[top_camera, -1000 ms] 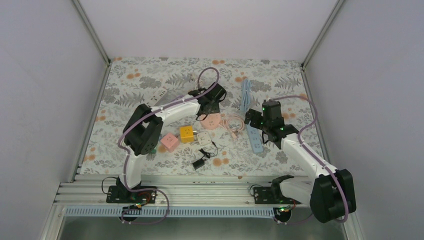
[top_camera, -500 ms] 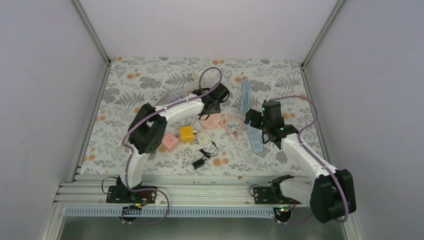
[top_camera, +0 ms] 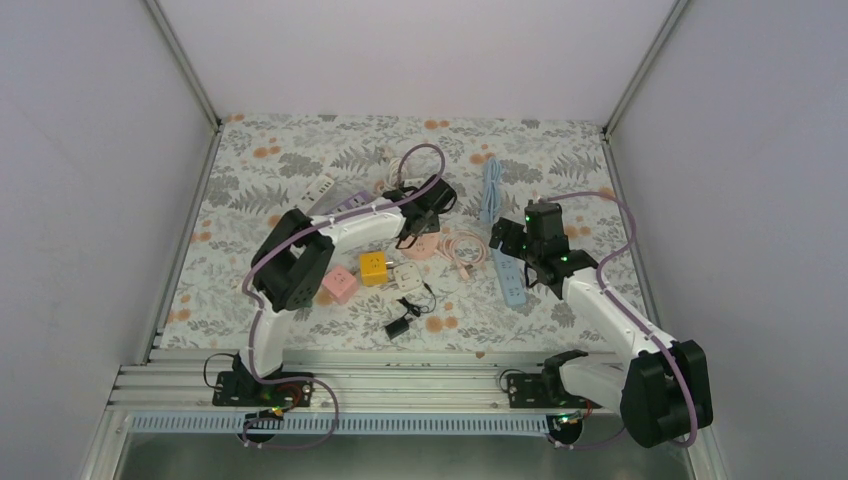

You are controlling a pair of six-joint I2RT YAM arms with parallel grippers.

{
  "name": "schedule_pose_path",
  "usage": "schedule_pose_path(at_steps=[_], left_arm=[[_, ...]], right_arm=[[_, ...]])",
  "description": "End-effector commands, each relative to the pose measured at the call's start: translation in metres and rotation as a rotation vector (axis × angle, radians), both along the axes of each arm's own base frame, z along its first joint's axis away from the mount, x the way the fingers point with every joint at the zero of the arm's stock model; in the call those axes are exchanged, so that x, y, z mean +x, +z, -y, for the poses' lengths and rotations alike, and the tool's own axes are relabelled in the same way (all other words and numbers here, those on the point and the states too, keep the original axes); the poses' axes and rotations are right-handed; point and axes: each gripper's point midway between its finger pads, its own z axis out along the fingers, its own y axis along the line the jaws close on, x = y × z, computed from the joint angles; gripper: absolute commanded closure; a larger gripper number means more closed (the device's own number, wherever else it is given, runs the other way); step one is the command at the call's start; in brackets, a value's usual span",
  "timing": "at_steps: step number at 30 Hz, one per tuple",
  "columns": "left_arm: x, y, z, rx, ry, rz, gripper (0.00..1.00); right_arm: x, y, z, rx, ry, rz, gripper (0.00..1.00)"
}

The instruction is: Insert the plug

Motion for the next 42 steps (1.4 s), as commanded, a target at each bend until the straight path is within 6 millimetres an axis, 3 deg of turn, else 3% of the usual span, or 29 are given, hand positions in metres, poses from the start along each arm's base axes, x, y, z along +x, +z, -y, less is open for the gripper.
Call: schedule_pose_path(at_steps=[1, 10, 15, 28, 31, 37, 42], left_arm=[[-0.052, -0.092, -0.039, 0.170, -0.015, -0.307, 0.49], [-0.044, -0.098, -0.022, 0.188, -0.122, -0.376, 0.51], [-0.042, -0.109, -0.027, 0.278, -0.171, -0.428, 0.54], [-0.018, -0.088, -0.022, 0.316, -0.200, -0.370, 0.51], [-0.004, -0.070, -0.007, 0.247, -0.210, -0.320, 0.46], [0.027, -0.016, 0.015, 0.130, -0.213, -0.194, 0.33], [0.044, 0.038, 0.030, 0.062, -0.252, -0.079, 0.09]], right_arm=[[0.001, -0.002, 0.008, -0.019, -0.029, 0.013, 0.03], [0.001, -0.001, 0.008, -0.020, -0.029, 0.017, 0.02], [0.001, -0.002, 0.010, -0.025, -0.037, 0.018, 0.03], [0.001, -0.005, 0.019, -0.067, -0.080, -0.020, 0.03], [0.003, 0.002, 0.018, -0.063, -0.077, 0.000, 0.03], [0.004, 0.008, 0.019, -0.084, -0.072, -0.008, 0.03], [0.005, 0.015, 0.019, -0.086, -0.066, 0.011, 0.04]])
